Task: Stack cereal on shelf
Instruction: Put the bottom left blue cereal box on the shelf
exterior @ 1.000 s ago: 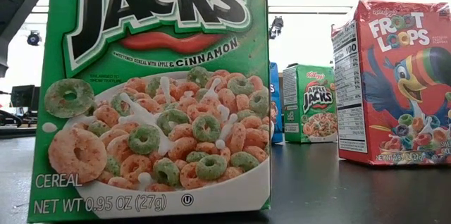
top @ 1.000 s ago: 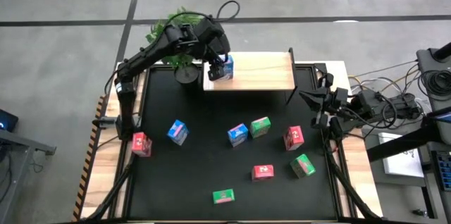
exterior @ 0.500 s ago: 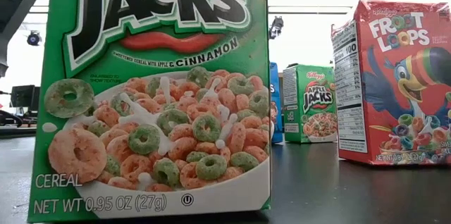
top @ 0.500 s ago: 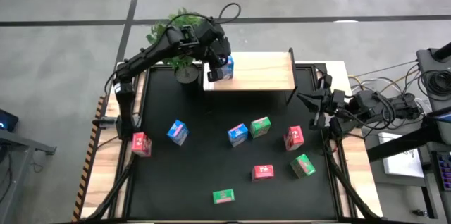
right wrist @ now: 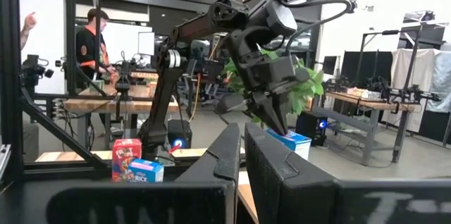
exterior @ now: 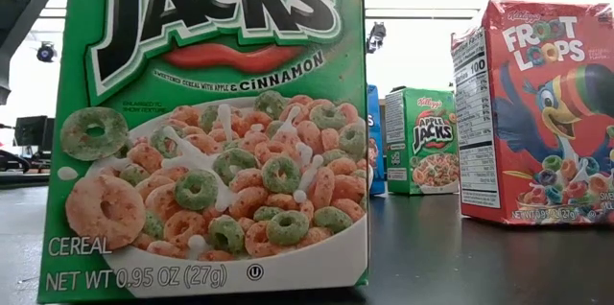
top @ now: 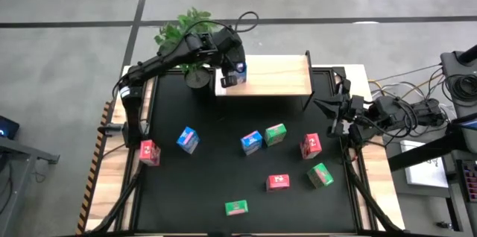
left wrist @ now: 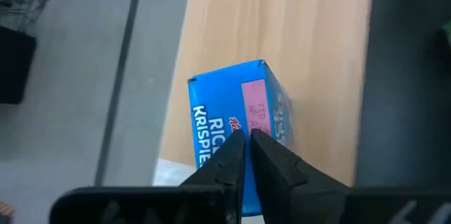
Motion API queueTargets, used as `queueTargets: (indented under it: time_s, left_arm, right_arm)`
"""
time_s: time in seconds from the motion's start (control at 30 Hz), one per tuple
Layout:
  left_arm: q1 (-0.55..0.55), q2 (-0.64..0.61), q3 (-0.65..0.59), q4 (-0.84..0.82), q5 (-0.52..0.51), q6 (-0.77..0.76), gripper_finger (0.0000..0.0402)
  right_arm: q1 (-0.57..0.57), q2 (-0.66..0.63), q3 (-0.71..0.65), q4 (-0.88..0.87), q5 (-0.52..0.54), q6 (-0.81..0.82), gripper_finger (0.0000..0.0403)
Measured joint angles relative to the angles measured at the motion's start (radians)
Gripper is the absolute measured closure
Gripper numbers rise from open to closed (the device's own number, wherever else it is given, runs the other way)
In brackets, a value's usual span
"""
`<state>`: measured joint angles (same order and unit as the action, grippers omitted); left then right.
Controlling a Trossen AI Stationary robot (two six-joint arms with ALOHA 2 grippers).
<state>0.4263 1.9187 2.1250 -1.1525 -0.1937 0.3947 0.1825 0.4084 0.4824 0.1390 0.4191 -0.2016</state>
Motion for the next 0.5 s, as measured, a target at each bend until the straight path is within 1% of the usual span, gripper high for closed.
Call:
queueTargets:
  time_s: [0.1,0.23,0.33,0.5]
  left_arm:
    - [0.001,0.002,0.006,0.003,-0.018,0.043,0.039]
    - [0.008,0.005,0.015,0.014,-0.051,0.165,0.039]
    - [0.017,0.005,0.007,0.025,-0.051,0.261,0.039]
    - [0.036,0.005,-0.001,0.056,-0.051,0.287,0.039]
  right_arm:
    - [0.0,0.0,0.0,0.0,0.0,0.0,0.039]
    - [0.0,0.0,0.0,0.0,0.0,0.0,0.039]
    - [0.0,0.0,0.0,0.0,0.0,0.0,0.039]
    - [0.0,0.0,0.0,-0.001,0.0,0.0,0.039]
